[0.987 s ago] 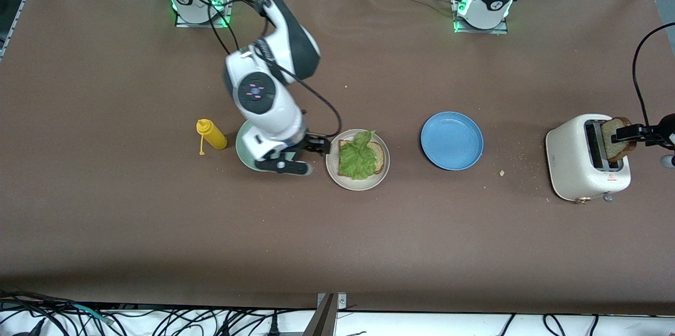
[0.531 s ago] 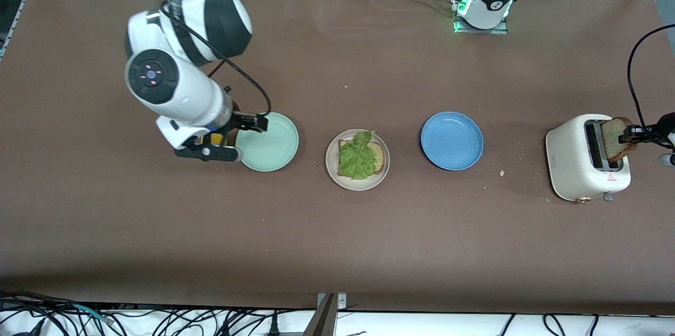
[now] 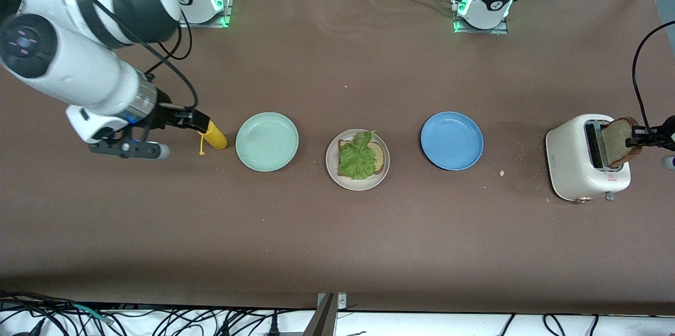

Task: Make sandwich in beige plate with both arms
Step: 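Retract the right gripper while the left gripper carries toast to plate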

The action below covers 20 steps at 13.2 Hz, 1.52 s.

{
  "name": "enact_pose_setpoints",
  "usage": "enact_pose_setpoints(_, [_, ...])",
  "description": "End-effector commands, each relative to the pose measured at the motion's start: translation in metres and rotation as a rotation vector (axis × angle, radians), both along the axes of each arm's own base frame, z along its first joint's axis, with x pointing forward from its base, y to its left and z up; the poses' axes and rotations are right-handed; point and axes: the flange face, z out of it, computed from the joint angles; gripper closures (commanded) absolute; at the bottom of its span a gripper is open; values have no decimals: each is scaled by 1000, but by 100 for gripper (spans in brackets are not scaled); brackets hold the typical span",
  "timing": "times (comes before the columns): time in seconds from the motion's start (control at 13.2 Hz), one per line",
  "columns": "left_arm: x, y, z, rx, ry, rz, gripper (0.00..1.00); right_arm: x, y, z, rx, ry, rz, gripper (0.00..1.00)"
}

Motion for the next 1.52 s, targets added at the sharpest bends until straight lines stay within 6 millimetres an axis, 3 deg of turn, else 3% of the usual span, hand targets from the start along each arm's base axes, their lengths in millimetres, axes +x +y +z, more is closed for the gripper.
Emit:
enact_pose_setpoints(0.0, [14,-44,53,29,14,-66,100,-3,-12,6,-13,-4,-1,0])
enact_pose_setpoints(0.08, [13,-49,59,23,27,-74,100,-14,-15,17,-31,-5,19,0])
enact_pose_setpoints(0.3, [19,-108,49,-110,59,-114,100,-30,-33,16,-99,-28,94,0])
enact_pose_setpoints(0.38, [22,-135,39,-166,92,-87,100,-39,-27,23,-144,-40,152,0])
enact_pose_setpoints(0.46, [24,-160,31,-219,120,-11,100,-44,-35,20,-157,-38,146,0])
enact_pose_setpoints(0.61, [31,-230,3,-282,190,27,100,-49,-80,15,-123,-79,86,0])
enact_pose_setpoints(0.68, [33,-254,-12,-327,228,43,100,-52,-97,15,-113,-86,71,0])
enact_pose_setpoints(0.76, [36,-268,-26,-421,266,89,100,-56,-123,17,-67,-73,24,0])
enact_pose_setpoints(0.91, [42,-285,-53,-579,332,144,100,-62,-155,17,-28,-45,-16,0])
enact_pose_setpoints(1.06, [45,-310,-71,-658,370,153,100,-68,-163,25,-34,-53,-31,0])
enact_pose_setpoints(1.21, [48,-327,-82,-735,389,175,100,-72,-184,30,-37,-62,-67,0])
enact_pose_setpoints(1.29, [47,-345,-87,-752,400,170,100,-72,-194,31,-37,-60,-81,0])
enact_pose_setpoints(1.44, [47,-377,-84,-757,399,223,100,-83,-191,38,-43,-28,-74,0])
